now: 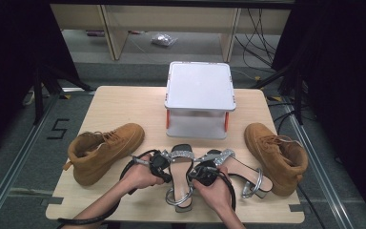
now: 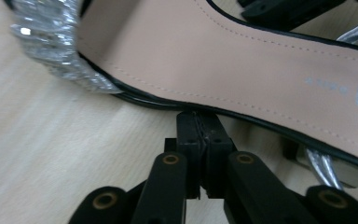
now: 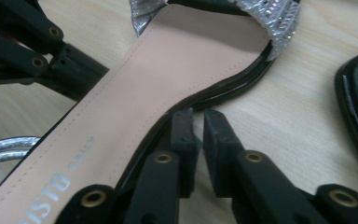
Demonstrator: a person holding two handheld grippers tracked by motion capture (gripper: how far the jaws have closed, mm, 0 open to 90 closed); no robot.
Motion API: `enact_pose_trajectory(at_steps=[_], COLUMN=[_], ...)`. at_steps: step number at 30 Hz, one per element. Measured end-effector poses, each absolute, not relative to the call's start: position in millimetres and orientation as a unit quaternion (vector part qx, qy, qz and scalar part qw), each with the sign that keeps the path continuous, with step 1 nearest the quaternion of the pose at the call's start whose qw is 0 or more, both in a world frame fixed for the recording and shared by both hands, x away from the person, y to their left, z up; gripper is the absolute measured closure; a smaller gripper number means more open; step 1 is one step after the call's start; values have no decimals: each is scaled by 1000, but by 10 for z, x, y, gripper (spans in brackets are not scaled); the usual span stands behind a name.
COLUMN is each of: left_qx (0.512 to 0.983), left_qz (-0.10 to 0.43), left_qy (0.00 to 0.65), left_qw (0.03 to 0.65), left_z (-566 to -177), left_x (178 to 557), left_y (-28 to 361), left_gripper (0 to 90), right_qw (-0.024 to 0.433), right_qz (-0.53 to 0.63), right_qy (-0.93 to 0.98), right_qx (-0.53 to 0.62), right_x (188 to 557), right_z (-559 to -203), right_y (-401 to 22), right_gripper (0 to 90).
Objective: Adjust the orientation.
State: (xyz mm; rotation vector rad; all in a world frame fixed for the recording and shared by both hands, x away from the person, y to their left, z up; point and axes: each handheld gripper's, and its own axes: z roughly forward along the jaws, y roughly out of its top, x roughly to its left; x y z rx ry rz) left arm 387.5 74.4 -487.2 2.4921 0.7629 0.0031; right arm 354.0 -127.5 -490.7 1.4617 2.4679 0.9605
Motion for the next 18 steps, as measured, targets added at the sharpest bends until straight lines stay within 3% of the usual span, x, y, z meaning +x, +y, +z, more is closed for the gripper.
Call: enact_pose_trajectory(at_steps=[6,11,13,18], left_qx=[917,876,840,794], left_qz=[51,121,165,213], left_qy=[267,285,286,295], left_qw=[292,371,432,487], left_z=[-4643,-4400,-4296,-4151], left_x=[3873,3928,4023,4188], left_y=[931,1087,1123,1109], left_gripper=[759,634,582,508], right_qw=[48,42,41,20], right_qz=[324,328,336,327], right_qy=[804,790,787,780], right_qx=[497,517,517,532], right_x=[3505,3489,3490,3485], right_z=[-4818,-4725,-4694,-4650], right_y=[-1343,-1385,-1392,-1373], right_gripper=[702,618,586,540])
